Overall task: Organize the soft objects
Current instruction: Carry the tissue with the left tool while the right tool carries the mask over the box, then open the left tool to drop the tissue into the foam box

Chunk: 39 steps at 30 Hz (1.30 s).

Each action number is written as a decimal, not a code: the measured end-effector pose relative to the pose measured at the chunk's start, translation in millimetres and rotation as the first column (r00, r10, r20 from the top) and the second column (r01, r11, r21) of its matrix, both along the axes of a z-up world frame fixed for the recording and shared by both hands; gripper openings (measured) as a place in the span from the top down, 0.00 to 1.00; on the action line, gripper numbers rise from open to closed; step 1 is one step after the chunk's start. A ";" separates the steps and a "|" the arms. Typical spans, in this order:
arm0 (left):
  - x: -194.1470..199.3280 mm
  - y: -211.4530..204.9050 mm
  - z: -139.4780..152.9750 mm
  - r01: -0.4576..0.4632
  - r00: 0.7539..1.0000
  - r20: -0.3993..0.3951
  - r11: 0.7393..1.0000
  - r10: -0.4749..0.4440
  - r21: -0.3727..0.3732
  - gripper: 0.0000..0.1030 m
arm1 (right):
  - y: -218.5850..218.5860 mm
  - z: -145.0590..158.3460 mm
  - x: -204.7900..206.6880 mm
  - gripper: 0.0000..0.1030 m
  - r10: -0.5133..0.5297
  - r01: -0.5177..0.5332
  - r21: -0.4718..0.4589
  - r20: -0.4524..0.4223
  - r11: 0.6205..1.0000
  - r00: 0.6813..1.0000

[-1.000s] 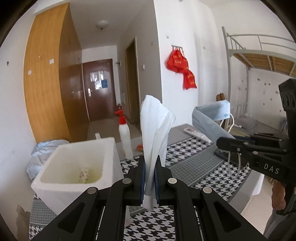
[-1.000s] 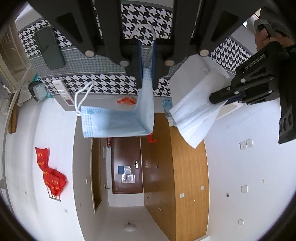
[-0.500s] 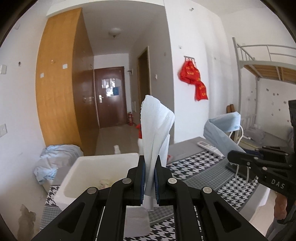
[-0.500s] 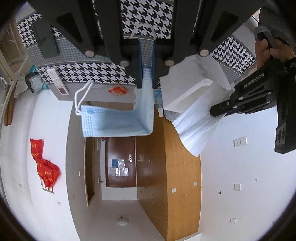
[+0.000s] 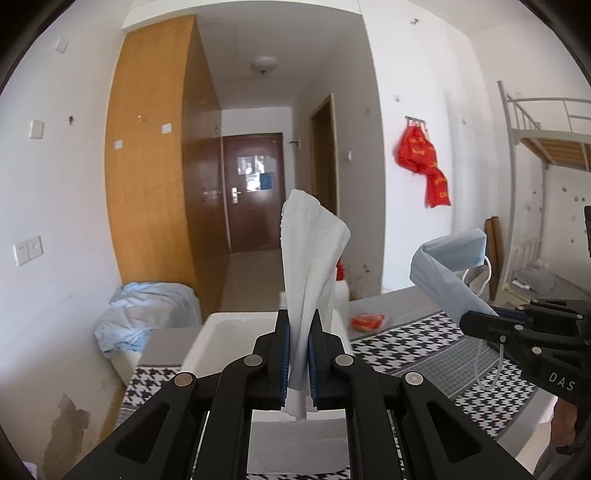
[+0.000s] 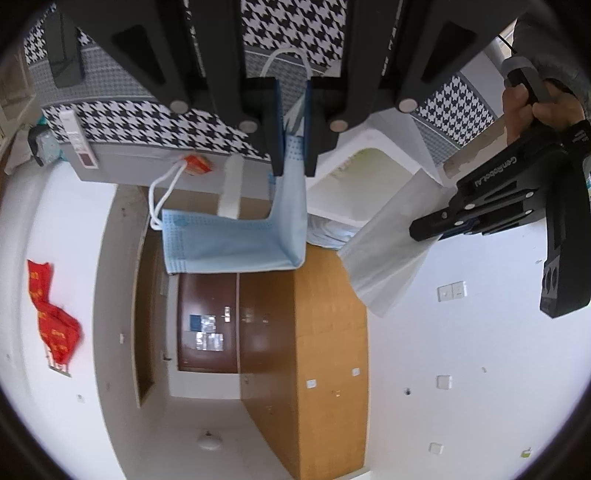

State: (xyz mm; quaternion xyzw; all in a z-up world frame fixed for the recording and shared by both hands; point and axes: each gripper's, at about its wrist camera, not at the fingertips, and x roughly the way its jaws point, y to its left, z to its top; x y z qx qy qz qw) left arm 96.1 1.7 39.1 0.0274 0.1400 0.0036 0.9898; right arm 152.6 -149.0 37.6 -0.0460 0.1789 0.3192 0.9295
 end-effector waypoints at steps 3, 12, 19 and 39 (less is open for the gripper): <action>4.0 8.0 -1.2 -0.027 1.000 -0.011 1.000 0.027 0.001 0.91 | 9.2 -0.2 1.4 0.89 0.027 -0.027 -0.005 0.001 1.000 1.000; 26.7 26.0 -9.4 -0.064 0.996 -0.058 0.998 0.063 -0.014 0.91 | 27.5 -3.9 10.1 0.89 0.058 -0.058 -0.024 -0.010 0.998 0.998; 43.4 35.3 -19.0 -0.068 0.993 -0.097 0.998 0.066 -0.016 0.91 | 37.1 -4.9 15.6 0.89 0.042 -0.043 -0.038 -0.026 0.998 0.999; 25.9 62.8 -15.8 -0.137 0.989 -0.063 0.989 0.133 -0.058 0.06 | 64.4 -0.5 21.8 0.89 0.061 -0.063 -0.061 -0.036 0.996 0.997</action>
